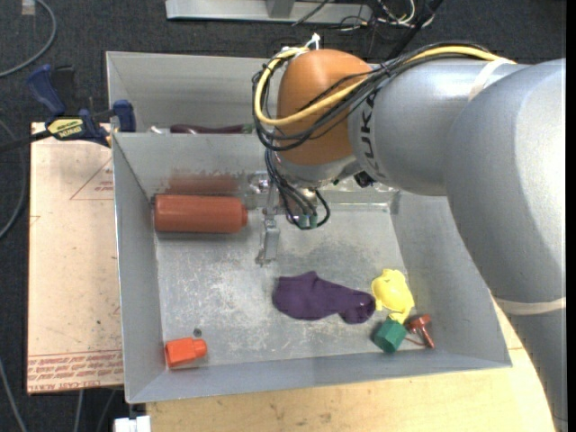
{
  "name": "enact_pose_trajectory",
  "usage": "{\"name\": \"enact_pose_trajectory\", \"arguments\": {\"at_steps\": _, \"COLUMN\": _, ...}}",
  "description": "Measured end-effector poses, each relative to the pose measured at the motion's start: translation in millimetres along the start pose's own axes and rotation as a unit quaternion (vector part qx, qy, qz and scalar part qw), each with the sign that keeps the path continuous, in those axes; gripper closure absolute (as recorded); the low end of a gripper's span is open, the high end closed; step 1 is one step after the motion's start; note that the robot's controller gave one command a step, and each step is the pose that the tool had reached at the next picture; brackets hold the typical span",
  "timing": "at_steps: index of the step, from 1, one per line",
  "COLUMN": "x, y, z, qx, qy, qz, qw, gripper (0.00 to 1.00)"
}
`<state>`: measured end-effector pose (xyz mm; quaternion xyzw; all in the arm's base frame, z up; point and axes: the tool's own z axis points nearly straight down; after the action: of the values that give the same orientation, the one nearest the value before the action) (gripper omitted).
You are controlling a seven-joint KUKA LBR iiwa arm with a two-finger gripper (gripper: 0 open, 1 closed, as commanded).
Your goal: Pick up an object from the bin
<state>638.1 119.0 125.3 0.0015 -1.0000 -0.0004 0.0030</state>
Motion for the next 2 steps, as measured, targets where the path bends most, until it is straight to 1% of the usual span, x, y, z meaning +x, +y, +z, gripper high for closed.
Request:
{"name": "enact_pose_trajectory", "arguments": {"at_steps": 1, "x": -1.7, "y": -0.2, "z": -5.0, "qx": 0.000, "qy": -0.0035, "qz": 0.001, "qw": 1.0000, "gripper": 0.00}}
{"name": "enact_pose_trajectory", "arguments": {"at_steps": 2, "x": -3.4, "y": 2.5, "z": 2.4, "qx": -0.001, "qy": -0.0056, "qz": 0.021, "qw": 0.9998, "gripper": 0.00}}
